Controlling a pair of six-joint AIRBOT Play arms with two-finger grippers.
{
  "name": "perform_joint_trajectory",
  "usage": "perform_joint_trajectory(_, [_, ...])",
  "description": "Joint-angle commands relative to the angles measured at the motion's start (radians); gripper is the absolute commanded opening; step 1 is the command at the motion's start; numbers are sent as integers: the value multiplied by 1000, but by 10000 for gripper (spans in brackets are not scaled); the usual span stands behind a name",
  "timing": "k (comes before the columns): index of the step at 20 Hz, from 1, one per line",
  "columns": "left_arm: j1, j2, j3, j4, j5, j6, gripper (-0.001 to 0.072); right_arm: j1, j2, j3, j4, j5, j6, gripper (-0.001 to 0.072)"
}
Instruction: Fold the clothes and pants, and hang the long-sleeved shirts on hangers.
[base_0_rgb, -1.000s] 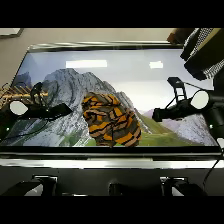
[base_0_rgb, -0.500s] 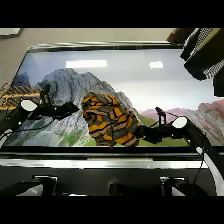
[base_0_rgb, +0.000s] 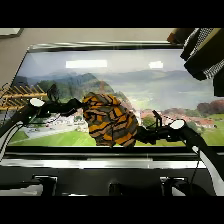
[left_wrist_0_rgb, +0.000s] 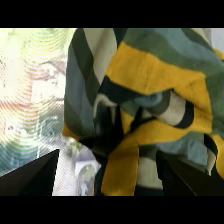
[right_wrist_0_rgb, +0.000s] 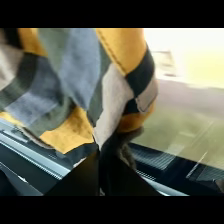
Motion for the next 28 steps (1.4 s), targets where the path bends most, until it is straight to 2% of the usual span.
perform_joint_trajectory(1, [-1,-104,80,-33,7,26,720,1,62,-1,-19,-3,19,23])
perform_joint_trajectory(4, [-6,-188,140,-42,6,22,705,1,90,-1,-18,-2,20,23])
perform_joint_trajectory(5, [-14,-209,151,-50,7,22,665,1,96,-1,-18,-2,20,23])
perform_joint_trajectory(6, [-21,-222,154,-50,7,23,473,1,100,-1,-18,-2,25,23])
perform_joint_trajectory(7, [-22,-228,155,-48,3,23,168,1,102,-1,-14,-1,28,23])
perform_joint_trajectory(8, [-21,-225,156,-49,-2,23,20,1,109,-1,-5,-2,28,23])
perform_joint_trajectory(10, [-8,-197,183,-43,-21,23,17,0,124,40,-16,-8,-3,23])
perform_joint_trajectory(12, [19,-133,256,18,-31,22,15,0,125,199,-154,7,24,23])
perform_joint_trajectory(14, [50,-39,373,131,-47,2,15,0,125,438,-351,7,105,23])
perform_joint_trajectory(16, [74,65,513,285,-59,-81,15,0,125,711,-535,14,154,23])
perform_joint_trajectory(19, [95,227,697,441,-65,-154,16,0,126,1112,-722,36,158,23])
perform_joint_trajectory(23, [111,473,773,557,-66,-264,16,0,175,1464,-839,69,146,23])
perform_joint_trajectory(26, [111,643,773,651,-138,-338,17,0,292,1495,-846,76,143,23])
perform_joint_trajectory(28, [111,729,773,688,-224,-350,17,0,361,1495,-847,132,143,23])
